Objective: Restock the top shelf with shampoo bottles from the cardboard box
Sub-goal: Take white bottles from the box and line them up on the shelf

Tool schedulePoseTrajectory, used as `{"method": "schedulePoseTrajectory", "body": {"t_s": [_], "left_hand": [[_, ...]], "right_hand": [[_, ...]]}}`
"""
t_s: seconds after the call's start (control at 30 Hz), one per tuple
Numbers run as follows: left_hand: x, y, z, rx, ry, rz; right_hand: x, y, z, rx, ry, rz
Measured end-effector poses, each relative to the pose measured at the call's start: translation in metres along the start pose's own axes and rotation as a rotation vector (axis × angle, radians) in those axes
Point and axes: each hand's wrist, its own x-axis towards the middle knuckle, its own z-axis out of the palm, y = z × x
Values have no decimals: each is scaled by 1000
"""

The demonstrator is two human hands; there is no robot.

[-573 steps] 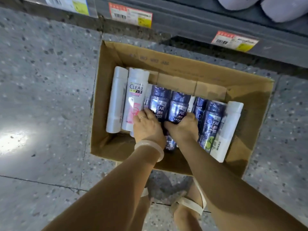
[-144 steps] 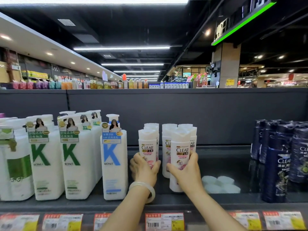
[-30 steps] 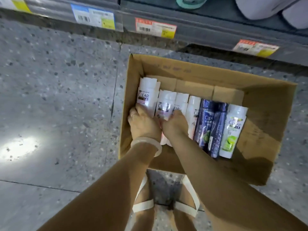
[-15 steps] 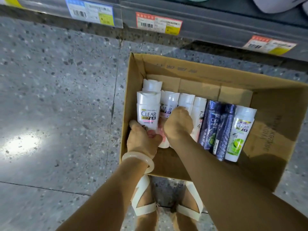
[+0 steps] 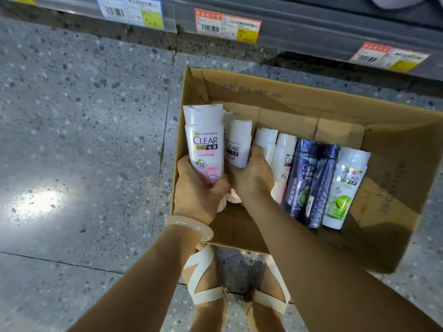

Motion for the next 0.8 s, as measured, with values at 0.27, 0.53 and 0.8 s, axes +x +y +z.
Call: {"method": "schedulePoseTrajectory", "body": {"t_s": [0.27,0.53,0.8], "left_hand": [[1,6,0,70,-8,8],[-24,34,8,83,-122,25],[-78,118,-18,71,-111,195]], "right_hand": [[0,23,-52,522,-312,-2],[-22,22,-97,444,-180,-114],[-98,-7,-180,467,-105,-207]]}}
